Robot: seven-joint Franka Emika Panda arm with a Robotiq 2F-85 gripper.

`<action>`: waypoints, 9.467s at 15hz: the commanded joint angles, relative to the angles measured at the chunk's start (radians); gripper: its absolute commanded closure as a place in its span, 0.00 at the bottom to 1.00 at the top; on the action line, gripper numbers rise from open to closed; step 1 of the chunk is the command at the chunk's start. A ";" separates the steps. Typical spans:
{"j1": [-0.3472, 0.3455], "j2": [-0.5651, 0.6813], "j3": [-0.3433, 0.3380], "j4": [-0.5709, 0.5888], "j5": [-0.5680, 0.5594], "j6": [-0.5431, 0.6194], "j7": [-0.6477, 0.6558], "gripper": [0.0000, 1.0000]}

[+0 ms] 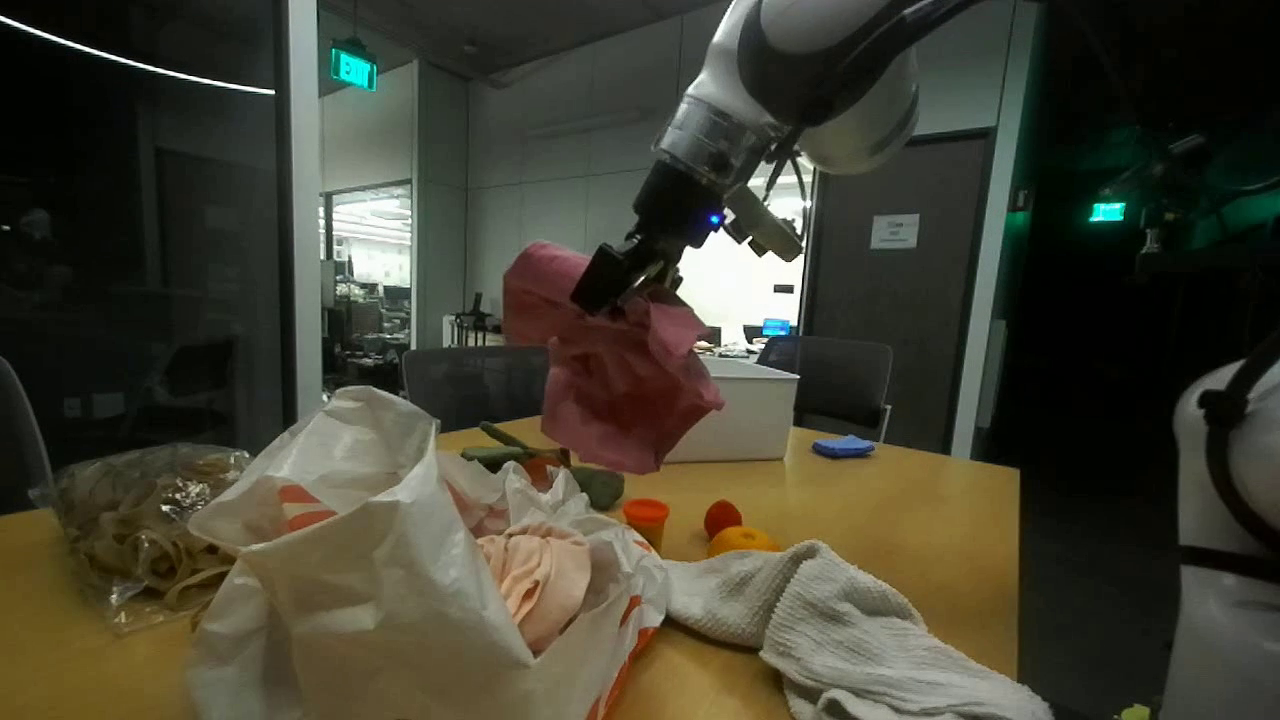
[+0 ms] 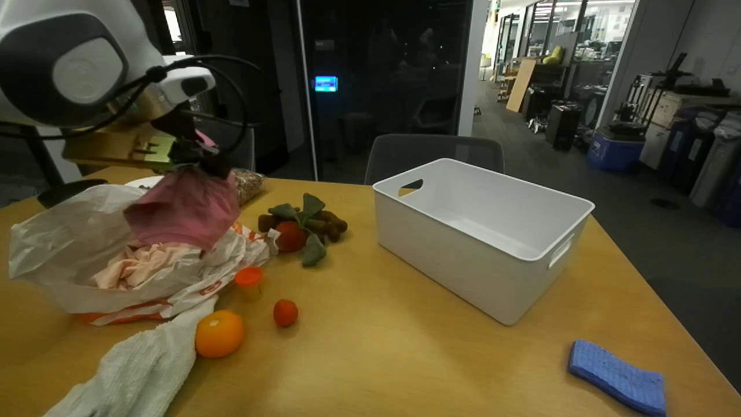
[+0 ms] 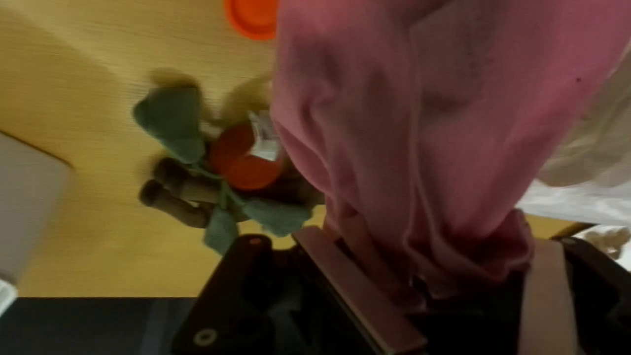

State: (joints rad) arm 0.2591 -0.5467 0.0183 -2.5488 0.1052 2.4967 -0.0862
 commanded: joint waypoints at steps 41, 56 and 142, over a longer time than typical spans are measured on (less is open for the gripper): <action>0.066 0.379 0.205 0.215 0.228 -0.365 -0.583 0.93; 0.089 0.541 0.263 0.344 0.217 -0.139 -0.748 0.92; -0.143 0.252 -0.085 -0.210 0.117 -0.458 -0.587 0.80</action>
State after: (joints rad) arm 0.1121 -0.2979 -0.0627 -2.7607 0.2053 2.0822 -0.6522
